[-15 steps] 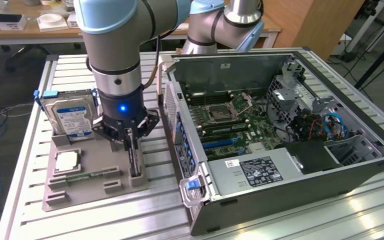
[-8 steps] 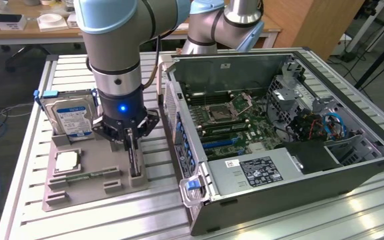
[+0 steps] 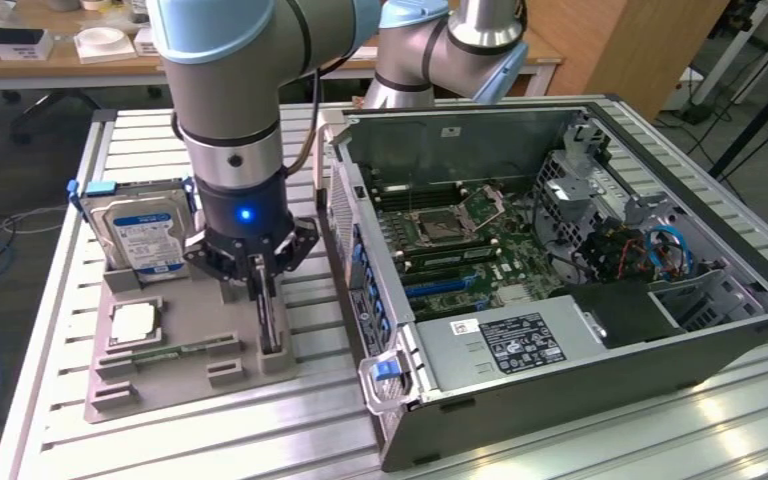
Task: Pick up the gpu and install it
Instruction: 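Pick up the gpu and move the gpu toward the slot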
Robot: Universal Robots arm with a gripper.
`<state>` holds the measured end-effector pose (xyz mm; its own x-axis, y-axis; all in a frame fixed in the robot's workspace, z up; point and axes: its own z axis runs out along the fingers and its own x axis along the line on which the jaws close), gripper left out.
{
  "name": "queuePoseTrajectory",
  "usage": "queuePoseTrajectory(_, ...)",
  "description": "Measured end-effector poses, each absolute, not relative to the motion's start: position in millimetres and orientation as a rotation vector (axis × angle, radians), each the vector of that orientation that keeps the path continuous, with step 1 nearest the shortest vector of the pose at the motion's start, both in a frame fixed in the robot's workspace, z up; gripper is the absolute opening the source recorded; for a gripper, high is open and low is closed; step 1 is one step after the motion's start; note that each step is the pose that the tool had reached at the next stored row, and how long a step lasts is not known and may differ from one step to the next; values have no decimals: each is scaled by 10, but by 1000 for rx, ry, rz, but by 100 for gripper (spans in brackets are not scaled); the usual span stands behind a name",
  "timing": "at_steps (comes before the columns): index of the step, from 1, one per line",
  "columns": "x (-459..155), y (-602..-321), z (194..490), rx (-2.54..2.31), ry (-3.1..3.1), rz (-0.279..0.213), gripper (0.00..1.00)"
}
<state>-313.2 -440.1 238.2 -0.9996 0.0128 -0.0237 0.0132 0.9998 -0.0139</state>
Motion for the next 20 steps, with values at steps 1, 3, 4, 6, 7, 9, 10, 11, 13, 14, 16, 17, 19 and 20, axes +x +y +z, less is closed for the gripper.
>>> queuePoseTrajectory(1, -3132, -4401, 2395, 20, 3118, -22, 26)
queuePoseTrajectory(3, -3132, -4401, 2427, 20, 3118, -22, 26)
queuePoseTrajectory(4, -3132, -4401, 2444, 20, 3118, -22, 26)
queuePoseTrajectory(6, -3132, -4401, 2481, 20, 3118, -22, 26)
queuePoseTrajectory(7, -3132, -4401, 2501, 20, 3118, -22, 26)
queuePoseTrajectory(9, -3132, -4401, 2537, 20, 3118, -22, 26)
queuePoseTrajectory(10, -3132, -4401, 2555, 20, 3118, -22, 26)
queuePoseTrajectory(11, -3132, -4401, 2571, 20, 3118, -22, 26)
queuePoseTrajectory(13, -3132, -4401, 2604, 20, 3118, -22, 26)
queuePoseTrajectory(14, -3132, -4401, 2620, 20, 3118, -22, 26)
queuePoseTrajectory(16, -3132, -4401, 2654, 20, 3118, -22, 26)
queuePoseTrajectory(17, -3132, -4401, 2672, 20, 3118, -22, 26)
queuePoseTrajectory(19, -3132, -4401, 2705, 20, 3118, -22, 26)
queuePoseTrajectory(20, -3132, -4401, 2736, 20, 3118, -22, 26)
